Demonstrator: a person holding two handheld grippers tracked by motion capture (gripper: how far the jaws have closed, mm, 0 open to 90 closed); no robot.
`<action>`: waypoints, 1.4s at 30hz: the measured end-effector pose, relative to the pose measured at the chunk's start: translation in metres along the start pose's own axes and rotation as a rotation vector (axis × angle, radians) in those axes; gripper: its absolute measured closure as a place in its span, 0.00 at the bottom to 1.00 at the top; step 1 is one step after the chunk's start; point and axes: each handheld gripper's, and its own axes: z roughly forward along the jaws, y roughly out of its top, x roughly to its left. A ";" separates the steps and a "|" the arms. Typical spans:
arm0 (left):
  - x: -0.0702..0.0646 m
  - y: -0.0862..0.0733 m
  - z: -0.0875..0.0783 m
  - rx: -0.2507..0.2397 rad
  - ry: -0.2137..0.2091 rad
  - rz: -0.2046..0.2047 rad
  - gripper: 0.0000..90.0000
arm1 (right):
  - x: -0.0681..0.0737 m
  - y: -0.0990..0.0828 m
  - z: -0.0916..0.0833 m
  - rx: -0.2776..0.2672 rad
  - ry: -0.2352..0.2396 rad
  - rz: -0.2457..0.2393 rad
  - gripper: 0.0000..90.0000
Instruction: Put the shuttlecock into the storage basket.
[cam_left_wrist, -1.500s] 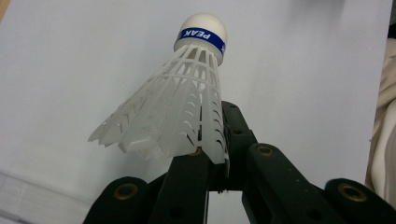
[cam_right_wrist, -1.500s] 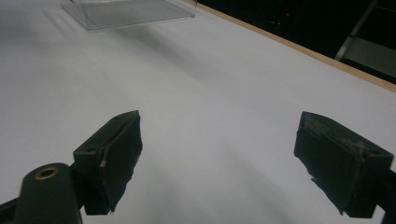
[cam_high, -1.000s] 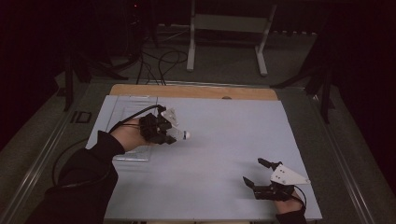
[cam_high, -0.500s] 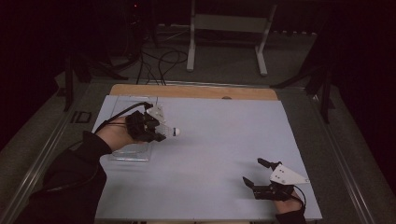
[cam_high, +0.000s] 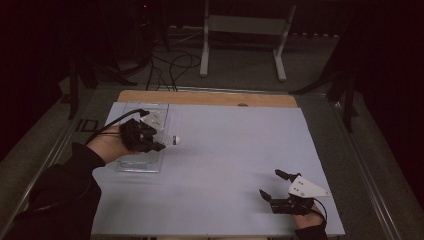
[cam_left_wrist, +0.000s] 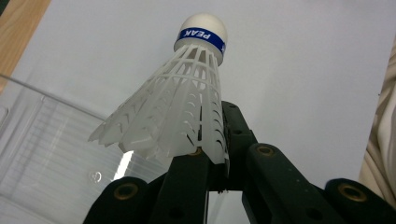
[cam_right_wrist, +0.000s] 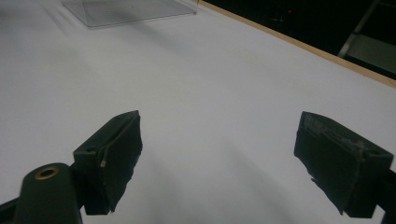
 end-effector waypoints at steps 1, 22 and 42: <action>0.000 -0.002 -0.002 0.003 0.001 -0.003 1.00 | 0.000 0.000 0.000 0.000 0.000 0.000 0.16; 0.009 -0.034 -0.021 -0.001 0.029 -0.051 1.00 | 0.000 0.000 0.000 0.003 -0.003 -0.002 0.17; 0.017 -0.059 -0.029 -0.006 0.039 -0.071 1.00 | 0.000 0.001 0.000 0.000 -0.008 -0.006 0.17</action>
